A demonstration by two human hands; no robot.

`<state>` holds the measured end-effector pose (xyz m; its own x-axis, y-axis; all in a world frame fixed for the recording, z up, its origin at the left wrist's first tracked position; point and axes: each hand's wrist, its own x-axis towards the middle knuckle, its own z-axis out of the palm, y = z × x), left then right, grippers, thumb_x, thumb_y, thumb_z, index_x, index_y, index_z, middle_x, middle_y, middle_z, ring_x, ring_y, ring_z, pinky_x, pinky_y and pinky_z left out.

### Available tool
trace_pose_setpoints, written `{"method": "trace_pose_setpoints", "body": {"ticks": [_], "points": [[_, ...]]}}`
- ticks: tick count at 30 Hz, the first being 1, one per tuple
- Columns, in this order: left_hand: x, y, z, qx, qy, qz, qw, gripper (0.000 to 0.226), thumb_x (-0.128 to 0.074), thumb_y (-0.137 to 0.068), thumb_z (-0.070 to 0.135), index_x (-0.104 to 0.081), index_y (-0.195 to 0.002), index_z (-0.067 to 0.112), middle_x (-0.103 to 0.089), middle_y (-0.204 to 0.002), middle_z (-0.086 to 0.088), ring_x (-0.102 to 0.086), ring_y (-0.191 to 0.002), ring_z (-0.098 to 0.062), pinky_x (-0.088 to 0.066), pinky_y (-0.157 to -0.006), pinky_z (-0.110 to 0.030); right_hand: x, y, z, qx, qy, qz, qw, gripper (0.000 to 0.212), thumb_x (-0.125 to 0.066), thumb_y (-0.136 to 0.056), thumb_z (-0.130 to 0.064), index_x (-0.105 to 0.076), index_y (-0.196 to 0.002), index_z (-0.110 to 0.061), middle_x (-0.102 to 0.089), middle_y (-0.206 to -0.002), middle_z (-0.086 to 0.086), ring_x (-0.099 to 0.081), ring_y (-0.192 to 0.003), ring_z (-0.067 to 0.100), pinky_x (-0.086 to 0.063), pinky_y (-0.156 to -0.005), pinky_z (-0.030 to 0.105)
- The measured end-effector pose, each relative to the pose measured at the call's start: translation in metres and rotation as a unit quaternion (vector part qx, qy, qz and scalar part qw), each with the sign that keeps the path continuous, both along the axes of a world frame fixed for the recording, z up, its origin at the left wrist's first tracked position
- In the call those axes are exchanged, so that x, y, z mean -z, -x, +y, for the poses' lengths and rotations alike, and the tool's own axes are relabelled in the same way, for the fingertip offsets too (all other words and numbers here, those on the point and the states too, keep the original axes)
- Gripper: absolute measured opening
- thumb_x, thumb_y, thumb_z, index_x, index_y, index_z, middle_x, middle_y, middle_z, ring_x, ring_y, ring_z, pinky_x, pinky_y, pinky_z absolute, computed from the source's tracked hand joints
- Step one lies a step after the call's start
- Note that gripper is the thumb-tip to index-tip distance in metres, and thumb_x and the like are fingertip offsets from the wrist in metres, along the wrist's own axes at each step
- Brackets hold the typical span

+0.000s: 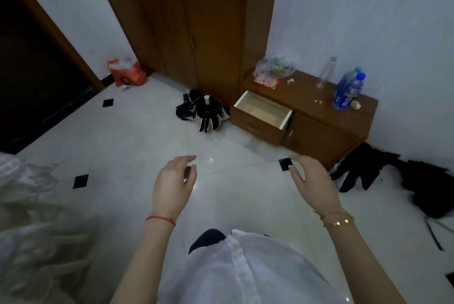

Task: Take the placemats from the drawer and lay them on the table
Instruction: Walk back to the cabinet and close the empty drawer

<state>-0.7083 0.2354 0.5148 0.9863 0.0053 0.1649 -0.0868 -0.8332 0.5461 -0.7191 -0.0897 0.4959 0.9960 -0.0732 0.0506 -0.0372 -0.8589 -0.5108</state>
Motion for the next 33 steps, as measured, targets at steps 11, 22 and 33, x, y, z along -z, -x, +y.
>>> {"method": "trace_pose_setpoints", "body": {"ticks": [11, 22, 33], "points": [[0.038, -0.240, -0.002, 0.085, -0.017, 0.039, 0.995, 0.025, -0.058, -0.093, 0.018, -0.067, -0.116, 0.015, -0.069, -0.111, -0.001, -0.065, -0.098, -0.018, -0.052, -0.085, -0.029, 0.048, -0.186, 0.013, 0.067, -0.017, 0.044, 0.997, 0.030, -0.055, -0.094, -0.022, -0.061, -0.120, -0.011, -0.065, -0.112, 0.007, -0.059, -0.105, 0.025, -0.050, -0.088, 0.038], [0.016, -0.501, -0.028, 0.287, -0.070, -0.020, 0.955, 0.023, -0.060, -0.091, 0.015, -0.067, -0.114, 0.011, -0.070, -0.102, -0.005, -0.065, -0.091, -0.022, -0.056, -0.079, -0.035, 0.037, -0.333, 0.031, 0.211, -0.047, 0.000, 0.976, 0.026, -0.052, -0.096, -0.021, -0.061, -0.119, -0.014, -0.064, -0.107, 0.004, -0.057, -0.100, 0.022, -0.050, -0.082, 0.036], [0.073, -0.541, -0.102, 0.363, -0.039, -0.003, 0.931, 0.027, -0.052, -0.093, 0.019, -0.064, -0.115, 0.009, -0.068, -0.107, -0.006, -0.063, -0.097, -0.021, -0.054, -0.087, -0.040, 0.079, -0.360, -0.008, 0.254, -0.033, 0.036, 0.966, 0.025, -0.057, -0.094, -0.016, -0.062, -0.118, -0.012, -0.065, -0.108, 0.005, -0.057, -0.103, 0.020, -0.037, -0.085, 0.016]]}}
